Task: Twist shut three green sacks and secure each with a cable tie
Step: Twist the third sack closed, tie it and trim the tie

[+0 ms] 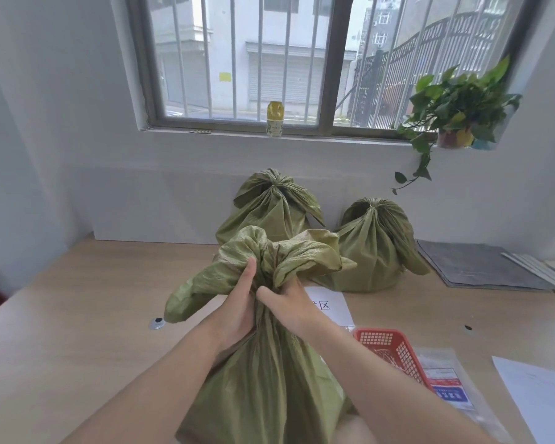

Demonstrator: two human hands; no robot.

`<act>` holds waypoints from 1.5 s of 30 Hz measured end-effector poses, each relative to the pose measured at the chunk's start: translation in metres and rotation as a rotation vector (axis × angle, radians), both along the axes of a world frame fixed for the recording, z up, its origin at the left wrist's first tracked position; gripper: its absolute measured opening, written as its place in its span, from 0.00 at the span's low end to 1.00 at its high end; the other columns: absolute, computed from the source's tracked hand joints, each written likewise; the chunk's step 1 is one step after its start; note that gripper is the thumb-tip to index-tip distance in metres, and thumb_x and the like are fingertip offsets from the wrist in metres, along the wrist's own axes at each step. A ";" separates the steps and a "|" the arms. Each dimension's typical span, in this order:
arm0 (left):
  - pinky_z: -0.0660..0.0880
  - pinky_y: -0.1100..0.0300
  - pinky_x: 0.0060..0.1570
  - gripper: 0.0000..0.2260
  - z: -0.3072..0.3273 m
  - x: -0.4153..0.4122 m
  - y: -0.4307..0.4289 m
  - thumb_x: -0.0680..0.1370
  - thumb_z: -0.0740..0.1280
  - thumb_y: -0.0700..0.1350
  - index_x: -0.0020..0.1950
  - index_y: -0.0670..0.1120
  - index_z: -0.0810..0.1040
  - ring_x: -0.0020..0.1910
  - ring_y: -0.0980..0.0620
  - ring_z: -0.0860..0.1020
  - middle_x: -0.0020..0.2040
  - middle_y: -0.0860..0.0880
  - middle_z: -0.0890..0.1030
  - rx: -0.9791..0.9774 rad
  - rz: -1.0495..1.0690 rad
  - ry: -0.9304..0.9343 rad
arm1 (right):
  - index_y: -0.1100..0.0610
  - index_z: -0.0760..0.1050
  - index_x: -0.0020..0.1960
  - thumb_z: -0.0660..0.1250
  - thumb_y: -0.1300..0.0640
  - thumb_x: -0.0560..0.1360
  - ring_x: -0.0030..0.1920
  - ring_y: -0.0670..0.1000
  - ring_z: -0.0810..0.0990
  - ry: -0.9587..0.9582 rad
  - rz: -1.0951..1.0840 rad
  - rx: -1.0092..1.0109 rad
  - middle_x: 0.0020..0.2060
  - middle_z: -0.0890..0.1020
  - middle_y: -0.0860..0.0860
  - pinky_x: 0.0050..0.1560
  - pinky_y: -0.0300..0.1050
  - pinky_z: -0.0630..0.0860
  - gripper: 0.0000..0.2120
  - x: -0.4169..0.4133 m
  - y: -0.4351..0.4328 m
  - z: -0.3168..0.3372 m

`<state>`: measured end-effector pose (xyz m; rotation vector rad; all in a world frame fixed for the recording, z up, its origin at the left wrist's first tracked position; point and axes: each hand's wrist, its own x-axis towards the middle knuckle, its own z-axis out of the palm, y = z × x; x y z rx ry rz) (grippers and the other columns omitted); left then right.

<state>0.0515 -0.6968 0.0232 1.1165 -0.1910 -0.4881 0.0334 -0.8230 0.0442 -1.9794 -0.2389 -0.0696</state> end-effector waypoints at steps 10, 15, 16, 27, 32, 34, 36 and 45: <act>0.63 0.54 0.74 0.29 0.003 0.002 0.001 0.84 0.52 0.63 0.75 0.47 0.73 0.72 0.53 0.75 0.71 0.47 0.79 -0.027 0.091 -0.017 | 0.51 0.71 0.71 0.66 0.67 0.73 0.68 0.42 0.74 -0.009 -0.018 -0.007 0.63 0.79 0.46 0.71 0.36 0.68 0.28 0.010 0.003 -0.014; 0.68 0.50 0.73 0.19 0.004 0.003 0.002 0.85 0.58 0.55 0.70 0.49 0.79 0.68 0.52 0.78 0.67 0.48 0.82 0.102 0.211 -0.134 | 0.52 0.76 0.66 0.64 0.63 0.71 0.65 0.45 0.78 0.038 -0.025 -0.002 0.61 0.82 0.47 0.69 0.44 0.74 0.24 0.017 0.008 -0.019; 0.68 0.49 0.73 0.18 0.006 0.004 0.004 0.84 0.60 0.55 0.69 0.50 0.80 0.68 0.53 0.79 0.66 0.49 0.83 0.128 0.218 -0.153 | 0.51 0.75 0.68 0.65 0.61 0.70 0.65 0.45 0.78 0.054 -0.023 -0.021 0.61 0.81 0.47 0.68 0.44 0.75 0.25 0.019 0.010 -0.021; 0.76 0.61 0.55 0.27 0.049 0.021 0.016 0.64 0.83 0.53 0.61 0.49 0.81 0.56 0.59 0.83 0.55 0.54 0.87 0.268 0.406 -0.354 | 0.61 0.82 0.56 0.72 0.53 0.74 0.45 0.56 0.87 0.473 -0.192 0.182 0.42 0.89 0.54 0.57 0.56 0.83 0.15 0.032 0.017 -0.019; 0.83 0.53 0.51 0.30 0.058 0.024 0.018 0.57 0.82 0.61 0.54 0.51 0.83 0.52 0.56 0.85 0.49 0.54 0.88 0.456 0.357 -0.471 | 0.66 0.83 0.46 0.75 0.59 0.76 0.40 0.57 0.85 0.693 -0.068 0.462 0.41 0.87 0.56 0.49 0.53 0.85 0.09 0.033 0.011 -0.005; 0.83 0.55 0.45 0.32 0.057 0.022 0.020 0.56 0.83 0.63 0.53 0.49 0.82 0.48 0.54 0.86 0.47 0.53 0.88 0.378 0.430 -0.469 | 0.63 0.80 0.42 0.73 0.60 0.78 0.36 0.57 0.83 0.673 -0.120 0.574 0.38 0.84 0.57 0.46 0.53 0.83 0.08 0.035 0.012 -0.003; 0.81 0.64 0.38 0.32 0.048 0.020 0.020 0.61 0.84 0.59 0.56 0.44 0.79 0.42 0.58 0.85 0.45 0.52 0.88 0.308 0.497 -0.477 | 0.63 0.80 0.48 0.70 0.59 0.80 0.41 0.58 0.84 0.655 -0.144 0.671 0.45 0.83 0.60 0.50 0.59 0.84 0.07 0.037 0.013 -0.002; 0.79 0.67 0.48 0.34 -0.016 0.015 0.025 0.63 0.84 0.56 0.63 0.51 0.74 0.56 0.56 0.83 0.59 0.49 0.84 0.522 0.217 -0.282 | 0.52 0.75 0.74 0.71 0.22 0.58 0.67 0.55 0.80 0.520 -0.149 0.535 0.67 0.82 0.53 0.73 0.56 0.72 0.52 0.044 0.018 0.007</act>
